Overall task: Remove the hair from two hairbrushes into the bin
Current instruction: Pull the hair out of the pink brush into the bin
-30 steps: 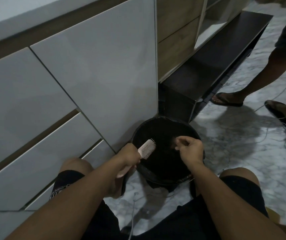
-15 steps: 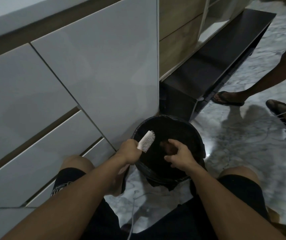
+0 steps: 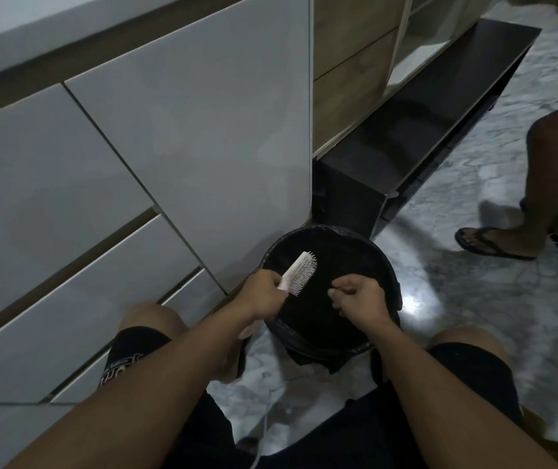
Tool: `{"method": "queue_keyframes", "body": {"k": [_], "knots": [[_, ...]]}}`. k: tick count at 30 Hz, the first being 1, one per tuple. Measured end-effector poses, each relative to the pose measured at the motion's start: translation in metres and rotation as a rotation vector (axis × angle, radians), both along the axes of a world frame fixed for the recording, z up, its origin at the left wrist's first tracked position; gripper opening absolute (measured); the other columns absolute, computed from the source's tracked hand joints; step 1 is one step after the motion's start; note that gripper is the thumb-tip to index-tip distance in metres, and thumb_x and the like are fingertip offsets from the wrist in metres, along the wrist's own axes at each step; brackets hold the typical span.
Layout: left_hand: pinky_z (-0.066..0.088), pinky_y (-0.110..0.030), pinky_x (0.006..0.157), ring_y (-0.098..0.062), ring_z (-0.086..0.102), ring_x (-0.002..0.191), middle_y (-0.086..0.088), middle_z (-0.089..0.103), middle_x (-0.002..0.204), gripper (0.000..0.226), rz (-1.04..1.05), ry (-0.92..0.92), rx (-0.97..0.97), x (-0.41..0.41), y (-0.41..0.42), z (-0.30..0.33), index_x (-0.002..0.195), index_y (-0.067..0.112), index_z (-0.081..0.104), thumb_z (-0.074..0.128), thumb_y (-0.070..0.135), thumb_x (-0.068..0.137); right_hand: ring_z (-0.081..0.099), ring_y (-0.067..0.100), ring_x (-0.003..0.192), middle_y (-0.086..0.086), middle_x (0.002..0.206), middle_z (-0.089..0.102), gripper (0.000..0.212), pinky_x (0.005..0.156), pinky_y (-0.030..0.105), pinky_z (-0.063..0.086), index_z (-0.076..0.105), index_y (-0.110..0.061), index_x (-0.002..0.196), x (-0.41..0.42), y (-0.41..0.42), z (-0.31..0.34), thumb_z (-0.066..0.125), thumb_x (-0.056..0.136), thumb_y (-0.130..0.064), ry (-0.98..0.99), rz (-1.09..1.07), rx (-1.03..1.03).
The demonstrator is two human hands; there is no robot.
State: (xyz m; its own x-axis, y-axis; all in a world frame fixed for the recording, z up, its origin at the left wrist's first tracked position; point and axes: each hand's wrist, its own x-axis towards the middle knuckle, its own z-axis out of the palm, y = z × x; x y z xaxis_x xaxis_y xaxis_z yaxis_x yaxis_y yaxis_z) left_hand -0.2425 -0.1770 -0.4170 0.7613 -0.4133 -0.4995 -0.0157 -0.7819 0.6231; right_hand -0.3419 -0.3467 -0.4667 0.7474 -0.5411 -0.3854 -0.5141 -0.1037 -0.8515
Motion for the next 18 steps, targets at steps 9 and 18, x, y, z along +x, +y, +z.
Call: {"method": "queue_keyframes", "body": {"k": [9, 18], "knots": [[0.049, -0.026, 0.048, -0.016, 0.058, 0.059, -0.01, 0.064, 0.078, 0.025, -0.054, 0.181, -0.079, -0.016, -0.015, 0.004, 0.112, 0.007, 0.067, 0.058, 0.009, 0.088, 0.065, 0.012, 0.078, 0.0, 0.085, 0.064, 0.074, 0.074, 0.029, 0.055, 0.057, -0.034, 0.129, -0.001, 0.008, 0.007, 0.088, 0.062, -0.032, -0.14, 0.122, -0.04], [0.05, -0.026, 0.048, -0.015, 0.058, 0.055, -0.004, 0.06, 0.069, 0.023, -0.078, 0.133, -0.035, -0.016, -0.013, -0.001, 0.109, 0.005, 0.068, 0.059, 0.006, 0.088, 0.07, 0.011, 0.065, 0.001, 0.083, 0.072, 0.018, 0.067, 0.025, 0.056, 0.071, -0.022, 0.102, 0.0, 0.006, 0.019, 0.072, 0.084, -0.02, -0.196, 0.062, -0.095]]}}
